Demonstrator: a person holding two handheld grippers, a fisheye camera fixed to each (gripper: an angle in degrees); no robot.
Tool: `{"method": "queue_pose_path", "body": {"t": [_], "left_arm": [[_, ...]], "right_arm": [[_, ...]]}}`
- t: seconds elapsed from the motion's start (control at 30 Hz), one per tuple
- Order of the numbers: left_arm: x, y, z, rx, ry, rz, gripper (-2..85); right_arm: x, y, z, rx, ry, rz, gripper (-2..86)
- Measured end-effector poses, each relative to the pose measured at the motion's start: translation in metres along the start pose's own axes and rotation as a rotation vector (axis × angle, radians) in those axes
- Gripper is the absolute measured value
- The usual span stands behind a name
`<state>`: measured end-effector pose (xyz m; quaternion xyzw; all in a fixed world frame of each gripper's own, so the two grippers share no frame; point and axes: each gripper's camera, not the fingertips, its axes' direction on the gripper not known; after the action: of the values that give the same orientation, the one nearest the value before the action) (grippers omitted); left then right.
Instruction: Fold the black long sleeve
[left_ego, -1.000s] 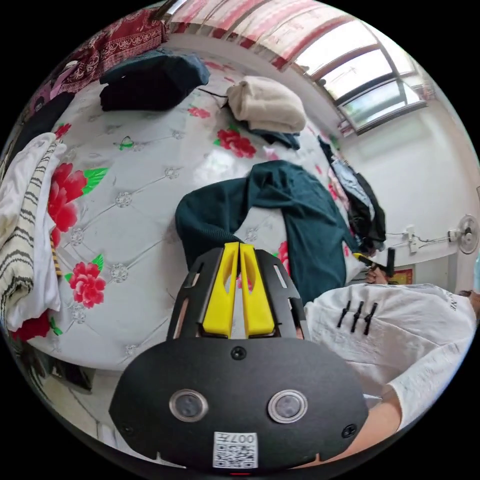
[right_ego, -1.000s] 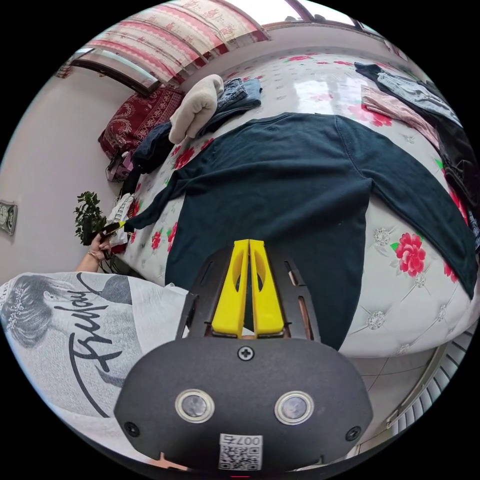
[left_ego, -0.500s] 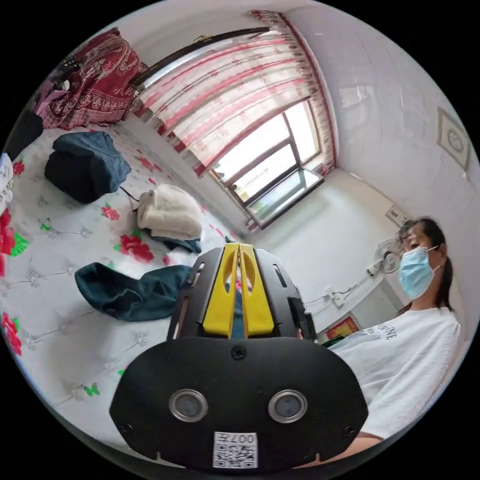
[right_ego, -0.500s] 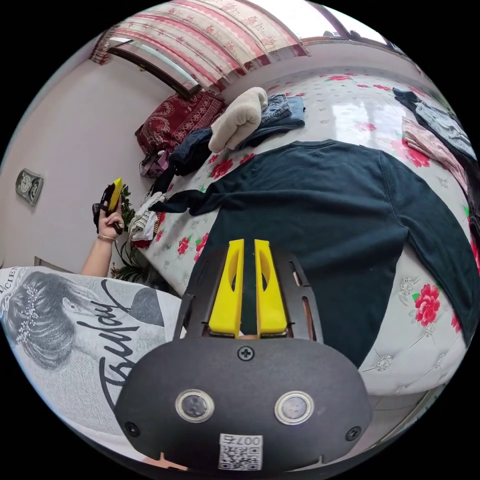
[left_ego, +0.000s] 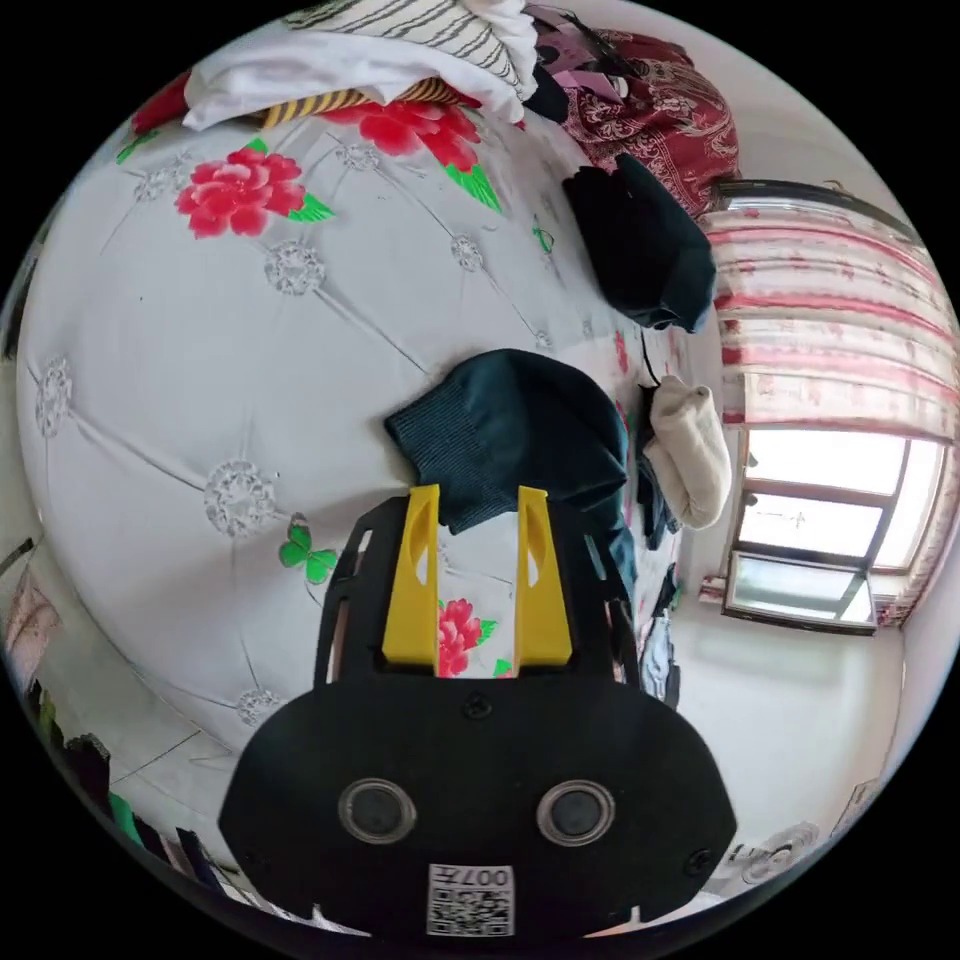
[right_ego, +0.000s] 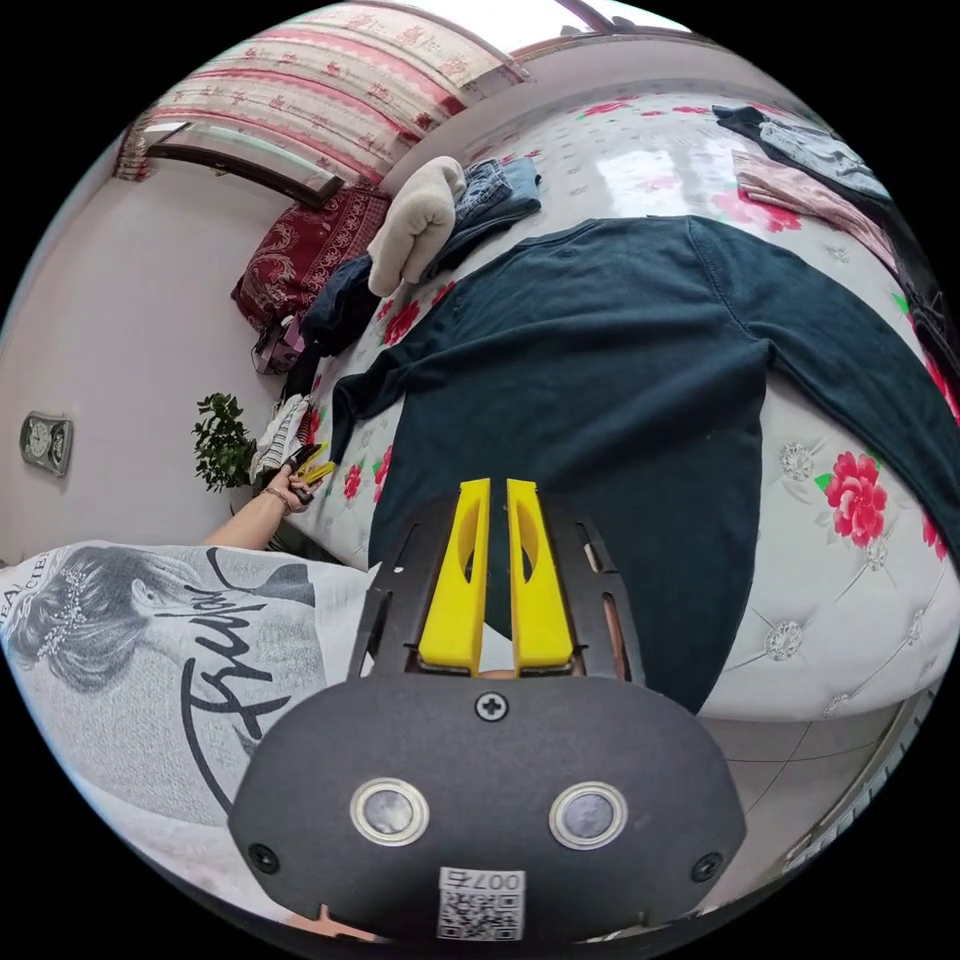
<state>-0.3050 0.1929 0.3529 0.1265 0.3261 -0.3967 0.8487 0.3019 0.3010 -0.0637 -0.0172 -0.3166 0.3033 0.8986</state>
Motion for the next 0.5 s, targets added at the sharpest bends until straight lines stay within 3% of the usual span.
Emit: {"method": "queue_pose_path", "body": {"t": [0.13,0.2,0.33,0.5], "left_arm": [[0.071,-0.013,0.023,-0.007,-0.358,0.236,7.7],[0.091,-0.013,0.028,-0.009,-0.34,0.286,6.2],[0.105,0.001,-0.004,0.204,-0.288,0.366,7.4],[0.08,-0.029,0.027,0.033,-0.391,0.232,15.7]], "right_arm": [[-0.007,-0.015,0.003,-0.008,0.004,-0.02,0.4],[-0.01,-0.02,0.004,-0.012,-0.001,-0.023,0.4],[-0.013,-0.024,0.003,-0.004,0.007,-0.023,0.3],[-0.004,-0.028,0.015,-0.05,-0.025,0.019,0.1]]}}
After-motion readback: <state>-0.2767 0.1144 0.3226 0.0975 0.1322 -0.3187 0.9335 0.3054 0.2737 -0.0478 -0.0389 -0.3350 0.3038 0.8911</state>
